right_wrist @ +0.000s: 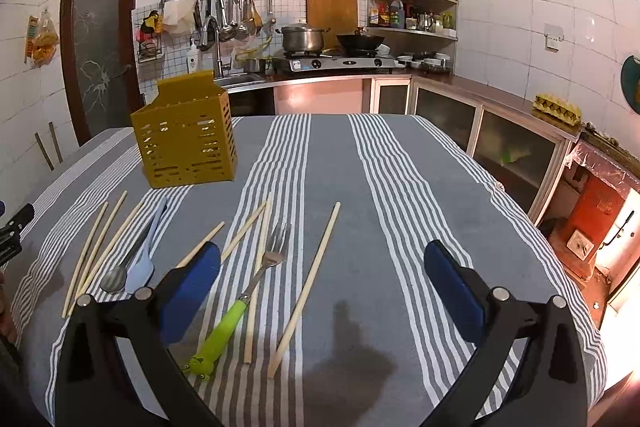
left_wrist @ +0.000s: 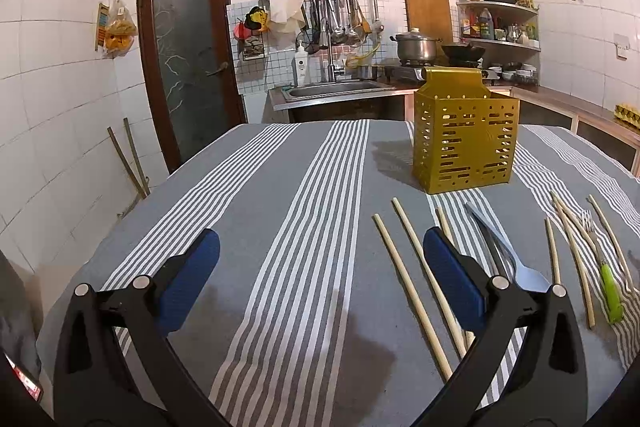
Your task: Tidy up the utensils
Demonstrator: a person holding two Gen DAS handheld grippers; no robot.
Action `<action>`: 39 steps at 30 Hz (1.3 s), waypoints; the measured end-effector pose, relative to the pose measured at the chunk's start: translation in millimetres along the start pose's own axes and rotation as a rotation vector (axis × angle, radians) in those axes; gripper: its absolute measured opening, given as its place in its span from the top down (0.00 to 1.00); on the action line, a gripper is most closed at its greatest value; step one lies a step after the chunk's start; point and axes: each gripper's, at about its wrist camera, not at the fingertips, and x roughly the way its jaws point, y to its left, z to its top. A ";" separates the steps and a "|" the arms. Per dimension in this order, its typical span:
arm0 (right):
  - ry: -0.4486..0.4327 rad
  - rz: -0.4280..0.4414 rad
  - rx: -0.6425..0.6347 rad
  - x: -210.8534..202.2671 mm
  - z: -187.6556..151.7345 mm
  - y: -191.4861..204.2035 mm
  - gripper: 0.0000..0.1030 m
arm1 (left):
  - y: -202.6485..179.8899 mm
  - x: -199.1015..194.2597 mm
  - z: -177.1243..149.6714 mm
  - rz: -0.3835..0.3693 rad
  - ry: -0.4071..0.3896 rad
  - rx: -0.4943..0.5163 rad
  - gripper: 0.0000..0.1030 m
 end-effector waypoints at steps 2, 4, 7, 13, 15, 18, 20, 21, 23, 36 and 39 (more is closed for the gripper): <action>0.003 -0.001 0.000 0.0 -0.3 0.1 0.04 | 0.8 0.3 0.0 0.001 0.008 -0.005 0.05; 0.007 -0.001 -0.001 0.4 -0.7 0.2 0.04 | 1.0 0.7 0.8 -0.002 0.012 -0.006 0.05; 0.015 0.000 0.004 1.8 -0.6 -1.2 0.04 | 0.4 1.7 -0.4 0.001 0.012 0.003 0.05; 0.025 -0.002 -0.001 7.6 1.6 -0.1 0.04 | -1.3 8.4 0.8 -0.003 0.031 0.010 0.05; 0.028 -0.001 -0.004 9.8 2.2 1.5 0.04 | -3.0 12.2 0.5 -0.004 0.044 0.013 0.05; 0.041 -0.001 -0.009 15.8 3.0 4.1 0.04 | -4.3 18.6 0.0 -0.006 0.072 0.013 0.05; 0.052 0.004 -0.007 20.6 3.9 5.8 0.04 | -5.3 21.3 0.9 -0.007 0.082 0.012 0.05; 0.055 0.001 -0.011 22.1 4.5 7.0 0.04 | -6.1 23.1 2.2 -0.013 0.088 0.009 0.05; 0.060 -0.002 -0.019 26.7 7.2 10.1 0.04 | -8.4 25.4 5.0 -0.022 0.089 0.003 0.05; 0.175 0.030 -0.021 77.7 16.1 26.8 0.25 | -44.9 46.9 19.7 -0.075 0.107 0.048 0.05; 0.217 0.032 -0.019 95.6 14.8 28.1 0.31 | -52.2 62.4 19.3 -0.087 0.148 0.057 0.05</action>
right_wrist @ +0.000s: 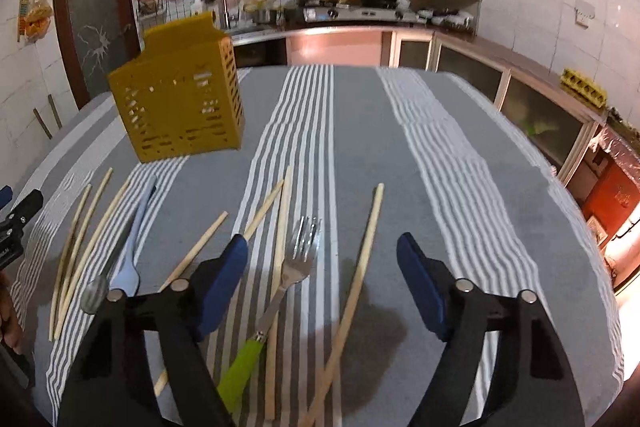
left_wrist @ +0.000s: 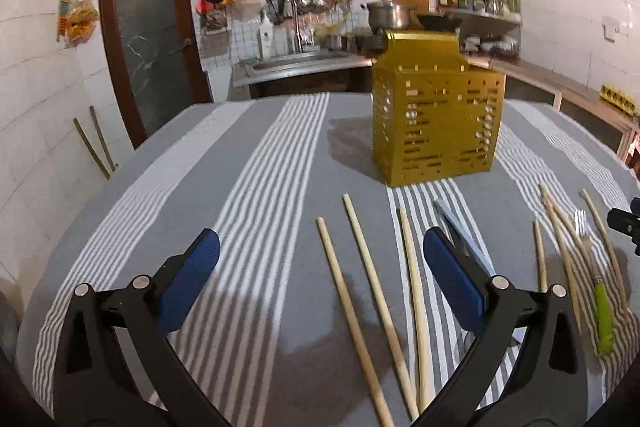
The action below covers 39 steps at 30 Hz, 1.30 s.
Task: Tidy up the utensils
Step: 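Close the right tool on the green-handled fork while the left tool grasps a wooden chopstick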
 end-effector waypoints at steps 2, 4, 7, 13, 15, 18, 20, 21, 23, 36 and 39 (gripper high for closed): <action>0.031 0.004 0.001 12.6 1.4 1.9 0.36 | -2.7 10.4 0.3 0.014 0.027 0.013 0.05; 0.048 0.003 0.003 21.8 2.3 5.1 0.42 | -4.1 20.5 1.7 0.011 0.054 0.008 0.05; 0.067 0.000 -0.002 32.0 4.2 9.7 0.50 | -3.6 31.6 3.4 -0.003 0.085 -0.014 0.05; 0.139 0.024 0.033 53.6 6.6 7.0 0.75 | -15.2 43.1 4.7 -0.030 0.096 0.000 0.05; 0.163 0.067 0.045 59.9 5.8 6.4 0.79 | -18.2 46.5 4.2 -0.036 0.104 0.010 0.05; 0.160 0.066 0.010 64.8 5.5 9.6 0.80 | -22.4 53.2 4.1 -0.046 0.128 0.020 0.05; 0.156 0.079 0.012 66.2 7.2 8.3 0.83 | -22.4 57.3 4.4 -0.050 0.145 0.016 0.05; 0.153 0.086 0.014 66.2 8.7 7.2 0.88 | -22.3 58.8 4.7 -0.052 0.150 0.014 0.05; 0.156 0.109 0.016 65.9 12.0 4.7 0.92 | -22.2 61.7 5.6 -0.051 0.159 0.017 0.05; 0.145 0.147 -0.021 60.7 19.1 8.0 0.98 | -20.1 82.8 13.4 -0.072 0.238 0.012 0.05; 0.145 0.149 -0.025 61.1 19.2 7.9 0.98 | -12.9 86.3 17.9 -0.065 0.251 -0.020 0.07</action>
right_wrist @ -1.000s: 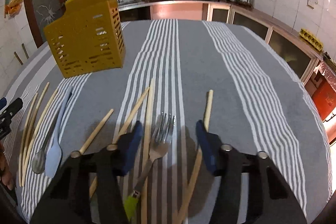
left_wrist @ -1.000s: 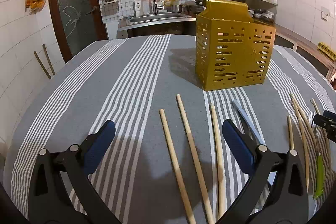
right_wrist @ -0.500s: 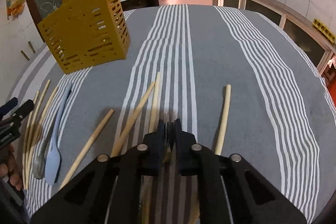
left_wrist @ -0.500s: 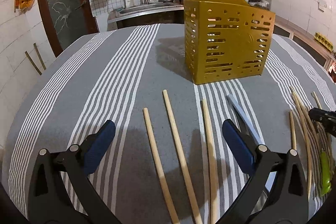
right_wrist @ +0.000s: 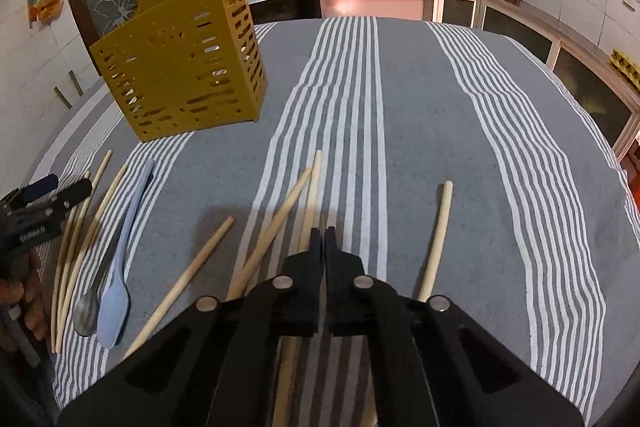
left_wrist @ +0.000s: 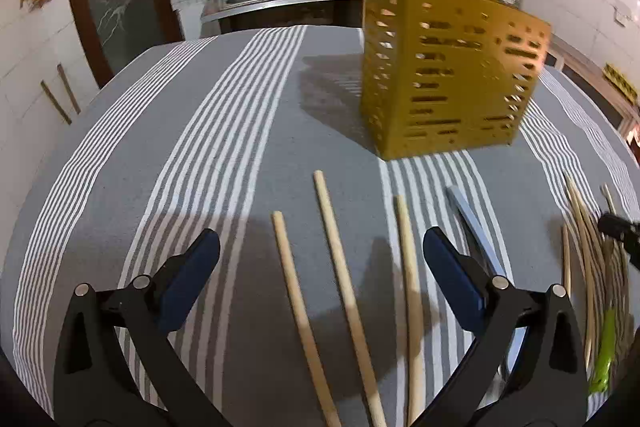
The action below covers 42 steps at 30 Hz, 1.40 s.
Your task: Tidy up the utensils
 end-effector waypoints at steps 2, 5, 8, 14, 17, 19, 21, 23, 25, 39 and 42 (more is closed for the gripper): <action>-0.002 -0.002 -0.003 0.3 0.5 -0.2 0.98 | -0.3 2.8 3.3 0.004 0.010 0.000 0.15; -0.006 -0.010 -0.005 1.4 2.6 -0.2 0.98 | -2.3 8.3 6.4 0.013 0.019 0.002 0.24; -0.008 -0.024 -0.008 2.6 6.0 -0.1 0.98 | -2.2 18.2 8.2 0.026 0.042 0.000 0.38; -0.015 -0.043 -0.001 1.4 13.0 -4.6 0.98 | -6.7 28.4 4.7 0.002 0.098 0.027 0.90; -0.022 -0.039 -0.009 0.4 15.4 -2.6 0.98 | -7.8 30.0 2.9 -0.007 0.095 0.072 0.93; -0.025 -0.034 -0.012 -0.2 16.1 -0.5 0.98 | -6.0 30.7 4.6 -0.026 0.101 0.065 0.93; -0.032 -0.032 -0.013 -3.0 16.7 0.9 0.98 | -2.3 28.4 6.5 -0.051 0.106 0.040 0.95; -0.039 -0.033 -0.015 -6.5 17.4 1.8 0.98 | 0.7 21.9 8.1 -0.058 0.088 0.036 0.95; -0.049 -0.034 -0.016 -11.5 17.8 1.6 0.98 | 1.2 12.8 11.0 -0.070 0.063 0.032 0.95; -0.105 -0.024 -0.015 -39.4 17.7 5.3 0.98 | 21.1 -34.0 15.6 -0.138 -0.030 -0.026 0.95; -0.123 -0.018 -0.019 -48.6 17.7 7.8 0.98 | 24.0 -42.1 16.7 -0.137 -0.052 -0.026 0.95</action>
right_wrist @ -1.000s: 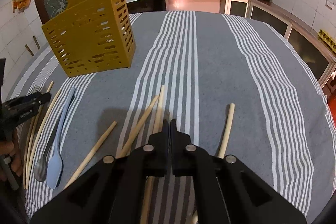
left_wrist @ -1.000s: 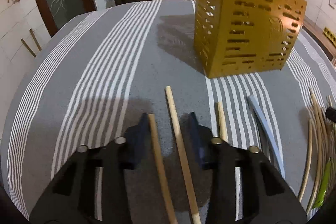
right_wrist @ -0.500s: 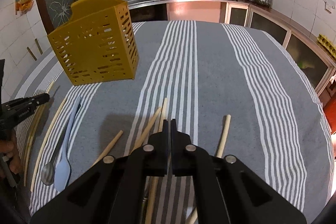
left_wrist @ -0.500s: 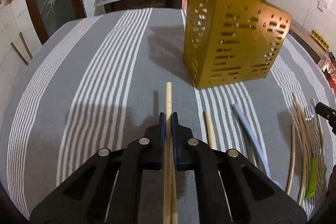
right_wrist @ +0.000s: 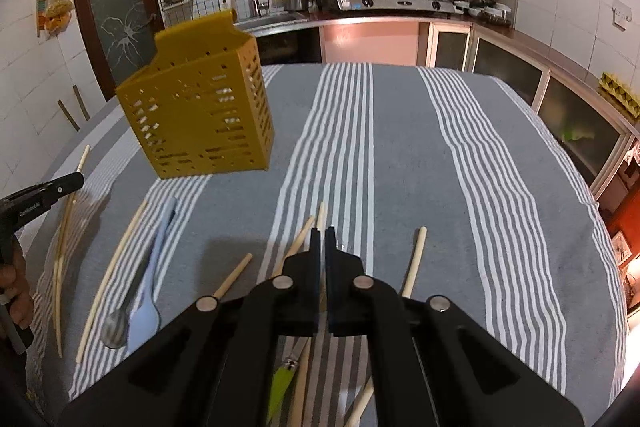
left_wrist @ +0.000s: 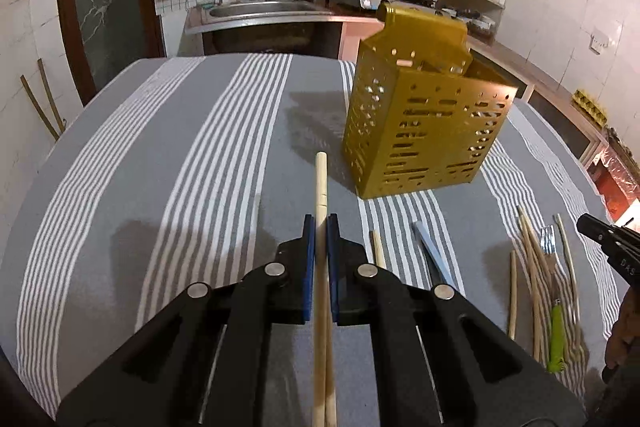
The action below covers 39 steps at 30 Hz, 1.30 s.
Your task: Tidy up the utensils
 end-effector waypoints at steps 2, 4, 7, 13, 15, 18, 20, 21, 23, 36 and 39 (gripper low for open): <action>-0.009 0.003 -0.004 -5.3 -0.4 2.1 0.98 | 1.1 -0.8 -1.3 0.005 0.002 -0.003 0.95; -0.015 0.005 -0.006 -8.9 -1.3 3.0 0.98 | 4.9 -2.8 -3.8 0.005 0.011 -0.014 0.95; -0.023 0.007 -0.006 -14.1 -2.9 2.9 0.98 | 9.7 -5.1 -7.8 0.005 0.013 -0.035 0.95; -0.026 0.005 -0.007 -16.2 -4.9 3.5 0.98 | 9.0 -0.8 -12.2 0.023 0.030 -0.006 0.95; -0.026 0.005 -0.010 -16.0 -5.3 4.3 0.98 | 11.1 5.9 -13.3 0.027 0.052 -0.016 0.95; -0.022 0.003 -0.007 -13.8 -6.2 3.4 0.98 | 11.6 16.2 -14.8 0.051 0.072 -0.005 0.86; -0.015 0.003 -0.005 -10.6 -6.6 2.0 0.98 | 12.1 27.2 -16.0 0.065 0.095 0.005 0.86; -0.012 0.004 -0.004 -9.3 -6.7 1.4 0.98 | 12.9 32.0 -16.7 0.073 0.107 0.007 0.86; -0.006 0.005 -0.006 -6.3 -7.0 0.9 0.98 | 16.7 46.3 -19.9 0.092 0.144 0.008 0.86; 0.033 0.009 -0.010 10.7 -9.1 1.4 0.98 | 12.5 47.3 -24.8 0.031 0.153 0.023 0.86; 0.047 0.002 0.000 12.2 -11.0 -3.3 0.98 | 10.1 48.8 -27.3 0.012 0.163 0.022 0.84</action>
